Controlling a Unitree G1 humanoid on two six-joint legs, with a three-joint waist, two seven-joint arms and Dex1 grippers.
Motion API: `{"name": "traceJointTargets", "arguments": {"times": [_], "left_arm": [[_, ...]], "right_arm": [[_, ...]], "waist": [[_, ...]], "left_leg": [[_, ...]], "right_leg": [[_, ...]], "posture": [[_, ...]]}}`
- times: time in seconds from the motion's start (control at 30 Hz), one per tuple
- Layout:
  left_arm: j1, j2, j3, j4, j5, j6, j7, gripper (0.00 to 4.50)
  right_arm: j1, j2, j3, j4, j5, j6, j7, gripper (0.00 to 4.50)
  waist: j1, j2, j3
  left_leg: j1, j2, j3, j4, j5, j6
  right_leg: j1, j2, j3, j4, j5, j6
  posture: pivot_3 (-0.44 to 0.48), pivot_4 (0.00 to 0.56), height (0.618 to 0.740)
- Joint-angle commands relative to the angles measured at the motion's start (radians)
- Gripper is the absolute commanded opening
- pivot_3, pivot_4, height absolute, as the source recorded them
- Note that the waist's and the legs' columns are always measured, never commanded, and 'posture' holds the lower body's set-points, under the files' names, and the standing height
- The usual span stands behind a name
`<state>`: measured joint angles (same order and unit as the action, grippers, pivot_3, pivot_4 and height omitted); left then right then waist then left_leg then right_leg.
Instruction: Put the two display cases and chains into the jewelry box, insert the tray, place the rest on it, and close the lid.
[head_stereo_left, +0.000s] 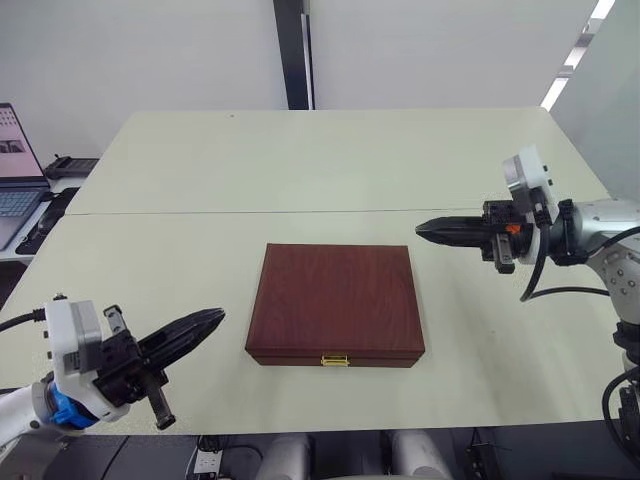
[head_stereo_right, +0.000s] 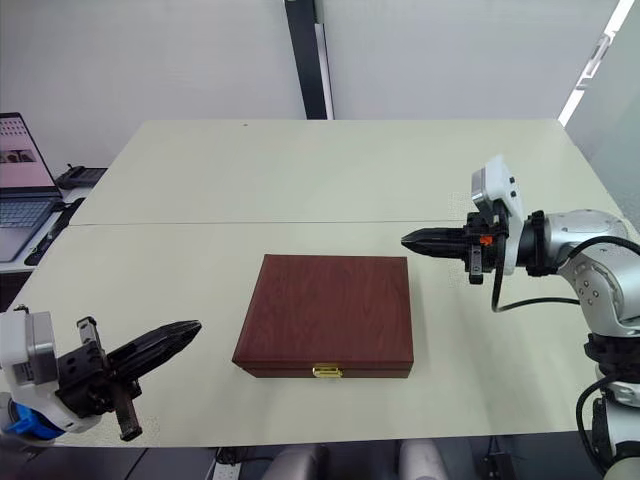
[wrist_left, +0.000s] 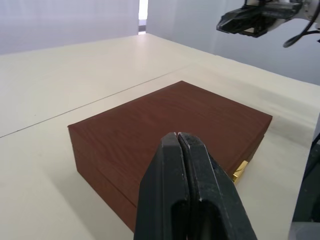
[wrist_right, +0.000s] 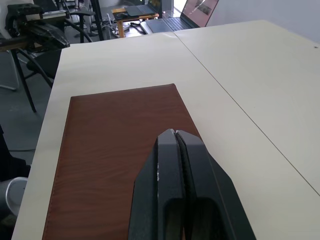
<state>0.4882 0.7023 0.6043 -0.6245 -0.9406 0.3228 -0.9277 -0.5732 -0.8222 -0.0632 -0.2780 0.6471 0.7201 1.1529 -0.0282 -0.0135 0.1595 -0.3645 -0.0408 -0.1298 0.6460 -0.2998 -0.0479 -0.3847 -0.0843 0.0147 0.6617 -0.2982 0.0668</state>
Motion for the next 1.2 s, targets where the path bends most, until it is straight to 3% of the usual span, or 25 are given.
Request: {"name": "traceJointTargets", "arguments": {"times": [0.03, 0.2, 0.53, 0.8, 1.2], "left_arm": [[-0.048, 0.001, 0.013, 0.044, 0.031, 0.009, 0.055, 0.0], [-0.226, -0.028, -0.037, 0.204, 0.164, 0.061, 0.3, 0.0], [-0.421, -0.106, -0.216, 0.446, 0.532, 0.021, 0.556, 0.0], [-0.451, -0.174, -0.233, 0.597, 0.662, -0.106, 0.611, 0.0], [-0.415, -0.192, -0.195, 0.59, 0.623, -0.13, 0.572, 0.0]], "right_arm": [[0.02, -0.011, -0.06, -0.056, -0.008, -0.028, -0.06, 0.04], [0.17, 0.027, -0.175, -0.118, -0.063, -0.094, -0.23, 0.04], [0.538, 0.175, -0.343, -0.078, -0.285, -0.374, -0.491, 0.04], [0.592, 0.281, -0.314, 0.101, -0.418, -0.572, -0.624, 0.04], [0.603, 0.28, -0.288, 0.137, -0.423, -0.615, -0.618, 0.04]], "waist": [[0.0, 0.0, 0.0], [0.009, -0.001, 0.0], [0.015, -0.002, 0.0], [-0.001, -0.001, -0.001], [-0.001, -0.001, -0.001]], "left_leg": [[0.0, 0.0, 0.0, 0.0, 0.0, 0.0], [0.0, 0.0, -0.002, 0.0, 0.0, 0.0], [0.0, -0.001, -0.002, 0.0, 0.002, -0.003], [0.001, -0.001, -0.002, 0.0, 0.002, -0.004], [0.001, -0.001, -0.003, 0.0, 0.002, -0.004]], "right_leg": [[0.0, 0.0, 0.0, 0.0, 0.0, 0.0], [0.001, -0.001, -0.001, 0.0, 0.0, 0.0], [0.0, -0.001, 0.001, 0.001, 0.0, 0.0], [-0.001, 0.0, 0.002, 0.003, 0.0, 0.0], [-0.001, -0.001, 0.002, 0.002, 0.0, 0.0]], "posture": [[0.0, 0.15, 0.74], [0.0, 0.15, 0.74], [0.0, 0.15, 0.74], [0.0, 0.15, 0.74], [0.0, 0.15, 0.74]]}}
